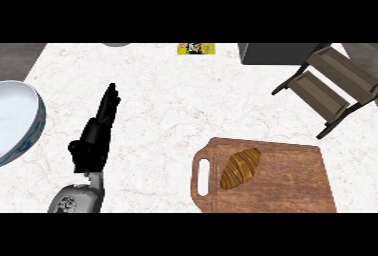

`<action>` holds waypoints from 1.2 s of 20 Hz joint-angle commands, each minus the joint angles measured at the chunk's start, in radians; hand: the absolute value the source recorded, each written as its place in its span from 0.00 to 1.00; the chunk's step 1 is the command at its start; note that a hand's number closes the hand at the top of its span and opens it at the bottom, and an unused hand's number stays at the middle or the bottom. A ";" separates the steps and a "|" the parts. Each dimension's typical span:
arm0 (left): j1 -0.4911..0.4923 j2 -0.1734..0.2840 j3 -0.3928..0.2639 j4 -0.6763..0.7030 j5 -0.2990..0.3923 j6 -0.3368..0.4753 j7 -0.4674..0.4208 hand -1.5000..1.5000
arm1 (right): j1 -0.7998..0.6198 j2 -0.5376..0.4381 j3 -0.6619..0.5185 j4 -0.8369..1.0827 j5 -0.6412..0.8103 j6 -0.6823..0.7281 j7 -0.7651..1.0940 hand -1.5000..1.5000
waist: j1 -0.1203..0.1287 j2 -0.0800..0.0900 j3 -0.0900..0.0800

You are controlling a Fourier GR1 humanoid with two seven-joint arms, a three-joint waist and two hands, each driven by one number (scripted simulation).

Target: Pick the pear from the cutting board and place it in the tiered basket

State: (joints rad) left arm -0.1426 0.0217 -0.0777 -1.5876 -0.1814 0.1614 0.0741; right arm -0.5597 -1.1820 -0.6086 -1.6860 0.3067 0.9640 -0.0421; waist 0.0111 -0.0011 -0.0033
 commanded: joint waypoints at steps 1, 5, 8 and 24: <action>0.027 0.003 -0.012 -0.015 -0.001 -0.010 -0.009 0.50 | -0.139 -0.040 0.023 0.166 -0.159 0.115 0.079 1.00 | 0.020 0.001 -0.001; -0.004 0.021 0.029 -0.010 0.029 -0.024 0.010 0.50 | -0.213 0.012 0.105 0.230 -0.263 0.091 0.206 1.00 | 0.015 0.001 0.000; -0.014 0.002 -0.010 0.008 0.009 -0.015 0.004 0.50 | -0.338 -0.018 0.242 0.247 -0.281 0.060 0.290 1.00 | 0.016 0.003 0.000; 0.007 -0.021 -0.008 0.062 0.006 0.000 -0.064 0.50 | -0.586 0.111 0.567 0.600 0.182 -0.266 0.008 1.00 | 0.026 0.012 0.002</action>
State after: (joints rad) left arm -0.1553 0.0149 -0.0826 -1.5498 -0.1772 0.1554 0.0407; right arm -1.0905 -1.0878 -0.1071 -1.1769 0.3872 0.7584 0.0455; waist 0.0355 0.0094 -0.0012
